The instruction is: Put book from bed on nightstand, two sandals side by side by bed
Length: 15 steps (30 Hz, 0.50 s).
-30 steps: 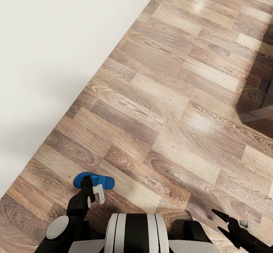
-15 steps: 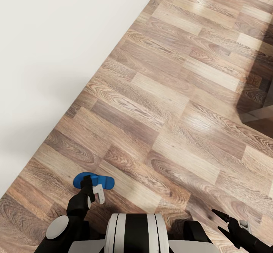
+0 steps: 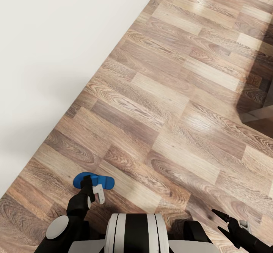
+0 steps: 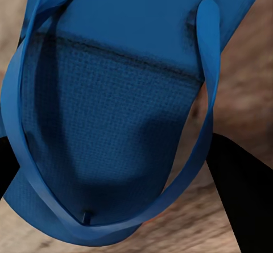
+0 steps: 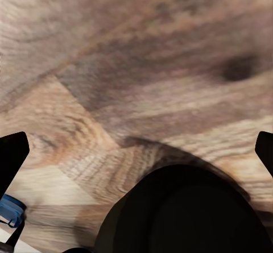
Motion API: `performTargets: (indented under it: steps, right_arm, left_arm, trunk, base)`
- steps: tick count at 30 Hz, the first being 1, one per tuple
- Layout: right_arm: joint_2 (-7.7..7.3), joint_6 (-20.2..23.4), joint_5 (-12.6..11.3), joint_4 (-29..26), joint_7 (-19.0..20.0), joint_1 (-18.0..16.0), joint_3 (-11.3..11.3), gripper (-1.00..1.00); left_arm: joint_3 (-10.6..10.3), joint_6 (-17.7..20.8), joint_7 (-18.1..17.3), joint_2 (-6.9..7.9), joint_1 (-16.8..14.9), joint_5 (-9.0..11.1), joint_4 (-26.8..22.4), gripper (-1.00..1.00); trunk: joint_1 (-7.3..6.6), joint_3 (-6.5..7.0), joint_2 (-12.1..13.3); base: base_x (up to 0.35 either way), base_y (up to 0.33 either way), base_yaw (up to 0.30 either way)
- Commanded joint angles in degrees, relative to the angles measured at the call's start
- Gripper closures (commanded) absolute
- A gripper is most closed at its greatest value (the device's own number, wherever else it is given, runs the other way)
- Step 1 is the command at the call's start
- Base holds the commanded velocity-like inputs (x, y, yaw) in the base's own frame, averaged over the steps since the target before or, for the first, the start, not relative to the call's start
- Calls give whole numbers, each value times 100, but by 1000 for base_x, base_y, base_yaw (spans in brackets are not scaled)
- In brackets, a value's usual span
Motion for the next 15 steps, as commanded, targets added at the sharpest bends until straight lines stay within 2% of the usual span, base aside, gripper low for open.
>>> performTargets:
  steps: [1, 15]
  right_arm:
    - [2, 35, -10, 1, 8, -4, -12, -100]
    - [-5, 35, -10, 1, 8, 0, -13, -100]
  left_arm:
    - [-8, 30, -53, 1, 0, -9, -4, 100]
    - [-8, 30, -53, -6, 0, -9, -9, 100]
  trunk:
    - [0, -3, -1]
    - [-3, 19, 0]
  base:
    - [0, 0, 0]
    - [0, 0, 0]
